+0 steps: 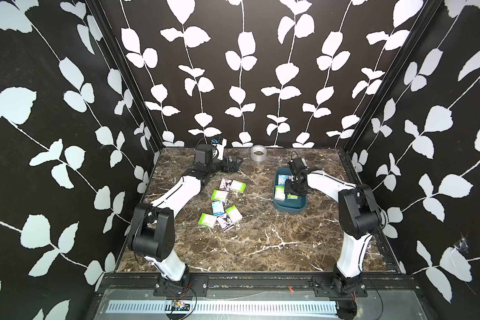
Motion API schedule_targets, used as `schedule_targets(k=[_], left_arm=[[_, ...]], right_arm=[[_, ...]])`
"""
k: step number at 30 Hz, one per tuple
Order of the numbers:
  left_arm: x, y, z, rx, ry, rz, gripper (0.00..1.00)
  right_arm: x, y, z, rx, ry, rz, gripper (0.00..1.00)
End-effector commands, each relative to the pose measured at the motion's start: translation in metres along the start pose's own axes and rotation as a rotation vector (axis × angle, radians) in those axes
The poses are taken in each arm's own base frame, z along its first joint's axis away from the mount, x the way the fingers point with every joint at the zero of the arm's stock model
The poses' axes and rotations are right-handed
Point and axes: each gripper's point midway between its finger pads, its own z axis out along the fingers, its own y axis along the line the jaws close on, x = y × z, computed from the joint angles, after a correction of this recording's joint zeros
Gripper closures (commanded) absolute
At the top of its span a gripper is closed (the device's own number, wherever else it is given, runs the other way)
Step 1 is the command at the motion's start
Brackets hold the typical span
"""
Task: Put the pocket tissues into the storage box
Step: Place the pocket tissues in the storage box.
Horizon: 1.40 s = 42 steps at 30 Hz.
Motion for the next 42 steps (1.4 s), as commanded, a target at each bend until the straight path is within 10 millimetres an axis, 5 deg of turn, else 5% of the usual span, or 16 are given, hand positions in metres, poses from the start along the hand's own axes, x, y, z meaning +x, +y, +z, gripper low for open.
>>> schedule_targets(k=[1,13,19,42], left_arm=[[-0.013,-0.008,-0.014,0.0,-0.035,0.034,0.01],[-0.011,-0.007,-0.013,0.0,-0.029,0.035,0.01],[-0.012,-0.007,-0.013,-0.001,-0.031,0.035,0.01],[-0.017,-0.007,-0.015,-0.013,-0.035,0.048,0.01]], right_arm=[[-0.01,0.007,-0.009,-0.027,-0.016,0.003,0.39],[-0.006,0.004,-0.039,-0.053,-0.033,-0.003,0.34],[0.001,-0.005,-0.038,-0.073,-0.028,0.034,0.44],[0.011,-0.011,0.007,-0.07,0.031,0.08,0.65]])
